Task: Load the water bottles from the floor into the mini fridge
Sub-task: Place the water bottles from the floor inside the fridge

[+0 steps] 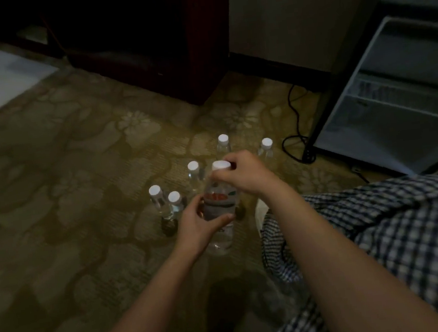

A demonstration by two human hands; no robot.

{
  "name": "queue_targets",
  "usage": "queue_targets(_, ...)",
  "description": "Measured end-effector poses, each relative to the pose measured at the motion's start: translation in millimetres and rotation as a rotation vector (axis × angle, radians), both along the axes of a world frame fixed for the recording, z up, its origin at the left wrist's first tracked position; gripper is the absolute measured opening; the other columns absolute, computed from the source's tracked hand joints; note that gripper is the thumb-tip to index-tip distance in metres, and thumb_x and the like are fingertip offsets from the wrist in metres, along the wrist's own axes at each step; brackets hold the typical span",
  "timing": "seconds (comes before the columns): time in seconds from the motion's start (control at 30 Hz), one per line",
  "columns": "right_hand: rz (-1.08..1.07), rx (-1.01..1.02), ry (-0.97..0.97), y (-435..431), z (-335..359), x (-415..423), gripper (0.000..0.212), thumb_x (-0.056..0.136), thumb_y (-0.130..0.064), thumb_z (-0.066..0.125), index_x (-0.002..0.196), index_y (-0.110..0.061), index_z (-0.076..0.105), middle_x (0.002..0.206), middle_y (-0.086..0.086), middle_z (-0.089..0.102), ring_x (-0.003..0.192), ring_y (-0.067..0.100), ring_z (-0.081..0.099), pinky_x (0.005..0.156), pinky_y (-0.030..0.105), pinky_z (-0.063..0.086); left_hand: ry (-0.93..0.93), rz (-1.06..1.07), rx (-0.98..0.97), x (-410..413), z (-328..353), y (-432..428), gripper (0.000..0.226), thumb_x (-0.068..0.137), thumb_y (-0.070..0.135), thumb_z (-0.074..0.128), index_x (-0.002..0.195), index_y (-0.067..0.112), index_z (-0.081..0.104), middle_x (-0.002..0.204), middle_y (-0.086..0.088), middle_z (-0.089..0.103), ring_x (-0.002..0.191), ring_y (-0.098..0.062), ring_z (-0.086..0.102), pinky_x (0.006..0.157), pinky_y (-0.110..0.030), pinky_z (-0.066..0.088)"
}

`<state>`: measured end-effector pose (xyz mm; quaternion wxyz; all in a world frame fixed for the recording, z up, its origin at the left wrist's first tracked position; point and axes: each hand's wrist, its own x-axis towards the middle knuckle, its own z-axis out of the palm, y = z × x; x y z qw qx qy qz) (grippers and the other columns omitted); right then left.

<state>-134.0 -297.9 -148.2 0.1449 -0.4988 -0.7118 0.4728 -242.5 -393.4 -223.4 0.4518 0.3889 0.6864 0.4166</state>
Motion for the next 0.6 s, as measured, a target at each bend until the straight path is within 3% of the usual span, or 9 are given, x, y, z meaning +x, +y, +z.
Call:
queue_targets(0.17,-0.149,0.073,0.102,0,40,25,0.031,0.077,-0.039,0.072,0.091,-0.012,0.064,0.075,-0.005,0.059,0.073,0.011,0.058,0.061,0.026,0.046,-0.026,-0.066,0.071,24,52,15,0.048,0.069,0.018,0.078,0.11,0.028,0.054,0.109,0.008,0.064,0.106,-0.011,0.061,0.086,-0.03,0.053)
queue_targets(0.3,-0.203,0.26,0.009,3,67,44,0.034,0.078,-0.045,0.069,0.096,-0.017,0.064,0.087,-0.001,0.066,0.083,0.018,0.063,0.074,0.039,0.053,-0.005,-0.106,0.127,40,84,28,0.053,0.062,0.028,0.08,0.109,0.025,0.057,0.106,0.005,0.067,0.102,-0.012,0.063,0.087,-0.035,0.054)
queue_targets(0.47,-0.225,0.364,-0.011,13,98,80,0.036,0.08,-0.052,0.064,0.096,-0.02,0.062,0.085,-0.006,0.062,0.082,0.014,0.06,0.065,0.031,0.047,0.04,-0.192,0.192,63,117,51,0.051,0.068,0.022,0.078,0.11,0.031,0.051,0.102,0.014,0.06,0.095,0.001,0.056,0.072,-0.016,0.046)
queue_targets(0.53,-0.236,0.342,-0.004,22,107,94,0.035,0.08,-0.053,0.062,0.095,-0.021,0.061,0.083,-0.007,0.06,0.082,0.013,0.06,0.063,0.027,0.044,0.079,-0.231,0.217,71,127,64,0.053,0.068,0.023,0.079,0.113,0.03,0.052,0.105,0.014,0.06,0.096,0.003,0.056,0.071,-0.015,0.045)
queue_targets(0.6,-0.252,0.318,0.039,31,116,110,0.034,0.081,-0.053,0.062,0.093,-0.022,0.061,0.084,-0.006,0.062,0.083,0.013,0.062,0.065,0.029,0.05,0.13,-0.264,0.242,83,139,78,0.053,0.066,0.025,0.08,0.111,0.029,0.052,0.1,0.015,0.061,0.092,0.005,0.056,0.07,-0.014,0.045)
